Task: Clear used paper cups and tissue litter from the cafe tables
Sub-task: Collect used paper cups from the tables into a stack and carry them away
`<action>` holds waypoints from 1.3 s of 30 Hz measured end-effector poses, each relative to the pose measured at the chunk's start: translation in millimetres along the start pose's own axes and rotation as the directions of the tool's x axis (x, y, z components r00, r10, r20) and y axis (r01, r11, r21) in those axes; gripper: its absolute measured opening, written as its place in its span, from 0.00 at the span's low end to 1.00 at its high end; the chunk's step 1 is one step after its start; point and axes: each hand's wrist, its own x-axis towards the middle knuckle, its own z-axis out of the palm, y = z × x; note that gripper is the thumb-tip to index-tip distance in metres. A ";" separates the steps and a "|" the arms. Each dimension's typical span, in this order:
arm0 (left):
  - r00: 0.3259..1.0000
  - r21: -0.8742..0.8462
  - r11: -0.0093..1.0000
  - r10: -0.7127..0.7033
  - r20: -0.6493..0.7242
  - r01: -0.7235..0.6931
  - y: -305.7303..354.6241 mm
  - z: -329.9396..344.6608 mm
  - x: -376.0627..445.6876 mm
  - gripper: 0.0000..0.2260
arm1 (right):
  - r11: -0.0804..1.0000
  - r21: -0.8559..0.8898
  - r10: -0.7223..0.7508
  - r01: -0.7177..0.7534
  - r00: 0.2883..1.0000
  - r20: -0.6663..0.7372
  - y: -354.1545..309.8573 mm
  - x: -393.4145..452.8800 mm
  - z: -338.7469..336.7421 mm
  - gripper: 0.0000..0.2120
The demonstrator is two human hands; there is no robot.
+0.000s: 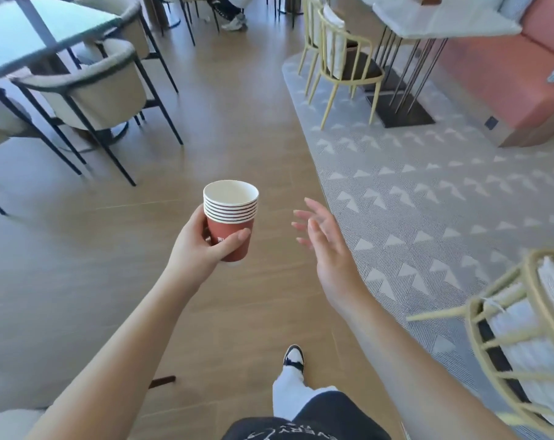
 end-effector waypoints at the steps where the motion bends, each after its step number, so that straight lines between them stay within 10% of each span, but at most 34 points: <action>1: 1.000 0.003 1.000 -0.010 -0.011 0.010 1.9 2.5 20.4 0.25 | 1.000 0.004 0.002 -0.002 1.000 0.002 -0.7 22.6 -3.2 0.16; 39: 0.998 0.000 0.998 -0.057 -0.022 0.057 -25.1 -43.3 691.8 0.30 | 0.999 -0.015 0.048 -0.048 0.999 0.020 37.2 701.7 73.2 0.17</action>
